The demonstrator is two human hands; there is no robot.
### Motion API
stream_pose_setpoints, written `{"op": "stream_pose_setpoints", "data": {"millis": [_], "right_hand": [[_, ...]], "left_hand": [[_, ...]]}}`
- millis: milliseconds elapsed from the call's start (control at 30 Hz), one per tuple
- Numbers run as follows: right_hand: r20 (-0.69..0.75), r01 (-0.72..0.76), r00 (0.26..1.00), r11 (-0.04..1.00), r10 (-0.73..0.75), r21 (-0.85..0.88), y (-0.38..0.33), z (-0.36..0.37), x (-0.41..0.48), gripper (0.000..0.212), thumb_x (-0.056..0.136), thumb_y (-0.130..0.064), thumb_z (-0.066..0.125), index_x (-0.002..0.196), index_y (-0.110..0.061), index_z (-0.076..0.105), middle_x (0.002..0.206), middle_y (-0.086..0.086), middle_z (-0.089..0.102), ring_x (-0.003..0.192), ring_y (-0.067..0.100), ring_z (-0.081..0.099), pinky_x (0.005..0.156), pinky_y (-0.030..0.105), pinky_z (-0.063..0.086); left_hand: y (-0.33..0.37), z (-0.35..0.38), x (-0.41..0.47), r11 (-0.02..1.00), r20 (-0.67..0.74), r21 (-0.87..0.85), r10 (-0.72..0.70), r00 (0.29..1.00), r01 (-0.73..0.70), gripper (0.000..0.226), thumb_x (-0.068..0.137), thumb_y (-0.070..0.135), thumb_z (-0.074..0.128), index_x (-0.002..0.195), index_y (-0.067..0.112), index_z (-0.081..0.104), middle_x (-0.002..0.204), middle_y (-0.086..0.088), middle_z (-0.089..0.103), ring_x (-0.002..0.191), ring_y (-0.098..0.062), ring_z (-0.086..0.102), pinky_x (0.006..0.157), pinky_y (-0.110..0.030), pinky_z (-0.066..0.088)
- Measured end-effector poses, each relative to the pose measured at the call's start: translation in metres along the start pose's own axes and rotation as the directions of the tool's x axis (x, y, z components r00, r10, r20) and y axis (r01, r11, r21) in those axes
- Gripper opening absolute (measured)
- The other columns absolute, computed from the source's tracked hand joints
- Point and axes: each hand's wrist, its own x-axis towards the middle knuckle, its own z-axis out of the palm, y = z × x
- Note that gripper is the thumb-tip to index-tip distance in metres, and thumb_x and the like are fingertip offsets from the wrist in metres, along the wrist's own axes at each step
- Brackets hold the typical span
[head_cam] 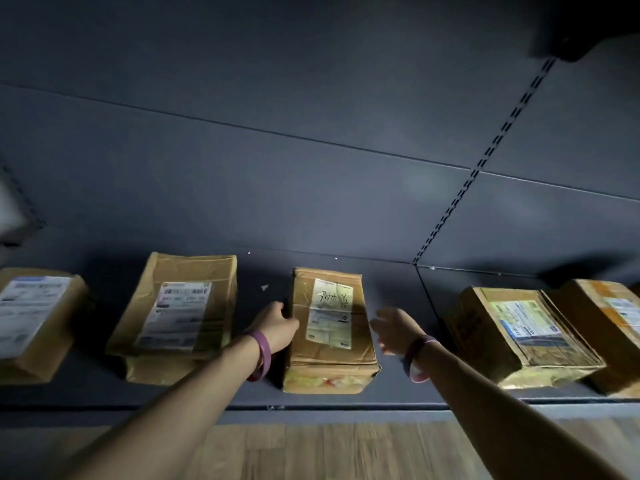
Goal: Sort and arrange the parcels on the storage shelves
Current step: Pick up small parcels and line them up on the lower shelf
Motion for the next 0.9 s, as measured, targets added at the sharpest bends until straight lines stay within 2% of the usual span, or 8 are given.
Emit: {"op": "stream_pose_setpoints", "data": {"millis": [67,167,267,367,467,667,800,900], "right_hand": [[0.037,0.047,0.998,0.998,-0.048,0.034,0.001,0.012,0.0,0.03,0.099,-0.009,0.043,0.123,-0.005,0.061,0.119,0.017,0.066,0.1,0.027,0.065,0.075,0.023,0.053],[-0.021,0.076,0.997,0.984,-0.073,0.16,0.0,0.014,0.001,0.028,0.095,-0.005,0.049,0.117,-0.007,0.067,0.108,0.014,0.07,0.098,0.03,0.068,0.088,0.041,0.057],[-0.044,0.105,0.994,0.908,-0.096,0.406,0.004,0.002,0.001,0.028,0.089,0.002,0.059,0.115,-0.007,0.066,0.102,0.01,0.071,0.088,0.025,0.07,0.075,0.04,0.061],[-0.098,0.139,0.99,0.772,-0.1,0.621,0.007,-0.011,-0.001,0.032,0.081,0.011,0.066,0.106,-0.01,0.064,0.101,0.003,0.07,0.079,0.014,0.069,0.056,0.026,0.058],[-0.1,0.142,0.99,0.738,-0.101,0.66,0.009,-0.014,-0.002,0.035,0.078,0.016,0.065,0.103,-0.007,0.062,0.105,0.005,0.068,0.078,0.013,0.07,0.056,0.024,0.057],[-0.092,0.16,0.987,0.753,-0.131,0.639,0.011,-0.014,-0.004,0.031,0.077,0.014,0.07,0.092,-0.012,0.061,0.1,0.002,0.067,0.078,0.015,0.07,0.055,0.024,0.058],[-0.095,0.158,0.987,0.732,-0.128,0.663,0.012,-0.013,0.0,0.028,0.08,0.012,0.065,0.096,-0.012,0.063,0.098,0.006,0.069,0.081,0.017,0.07,0.056,0.025,0.058],[-0.07,0.141,0.99,0.751,-0.125,0.645,0.013,-0.009,0.003,0.02,0.089,0.007,0.059,0.098,-0.009,0.064,0.091,0.01,0.071,0.074,0.019,0.071,0.06,0.028,0.059]], "left_hand": [[0.001,0.006,0.004,0.999,0.025,-0.036,-0.02,0.999,0.021,0.029,0.093,0.018,0.05,0.121,0.011,0.055,0.113,-0.006,0.06,0.102,-0.026,0.057,0.075,-0.028,0.043],[0.003,0.009,0.01,0.996,-0.018,-0.083,0.017,1.0,-0.019,0.019,0.091,0.008,0.049,0.101,0.01,0.065,0.1,-0.007,0.067,0.097,-0.025,0.063,0.066,-0.023,0.045],[0.007,0.004,0.016,0.974,-0.094,-0.222,0.013,0.995,-0.033,0.016,0.086,0.005,0.055,0.096,0.016,0.06,0.096,-0.002,0.063,0.095,-0.023,0.06,0.067,-0.025,0.044],[0.013,0.002,0.018,0.906,-0.113,-0.423,-0.041,0.993,-0.011,0.031,0.077,0.001,0.062,0.099,0.018,0.049,0.09,0.0,0.056,0.084,-0.019,0.054,0.068,-0.028,0.044],[0.017,0.003,0.016,0.876,-0.116,-0.482,-0.03,0.993,-0.03,0.034,0.063,-0.002,0.059,0.093,0.013,0.054,0.087,-0.012,0.06,0.08,-0.025,0.059,0.069,-0.035,0.049],[0.016,0.003,0.015,0.878,-0.12,-0.478,-0.02,0.993,-0.041,0.03,0.062,-0.002,0.056,0.085,0.016,0.054,0.087,-0.012,0.061,0.083,-0.026,0.059,0.071,-0.037,0.05],[0.017,-0.004,0.017,0.922,-0.151,-0.384,-0.005,0.989,-0.054,0.034,0.05,0.022,0.064,0.083,0.019,0.059,0.088,-0.005,0.066,0.084,-0.022,0.062,0.069,-0.032,0.05],[0.011,-0.005,0.021,0.918,-0.162,-0.392,-0.012,0.987,-0.053,0.03,0.059,0.029,0.075,0.086,0.019,0.066,0.094,-0.001,0.069,0.09,-0.02,0.063,0.08,-0.033,0.05]]}}
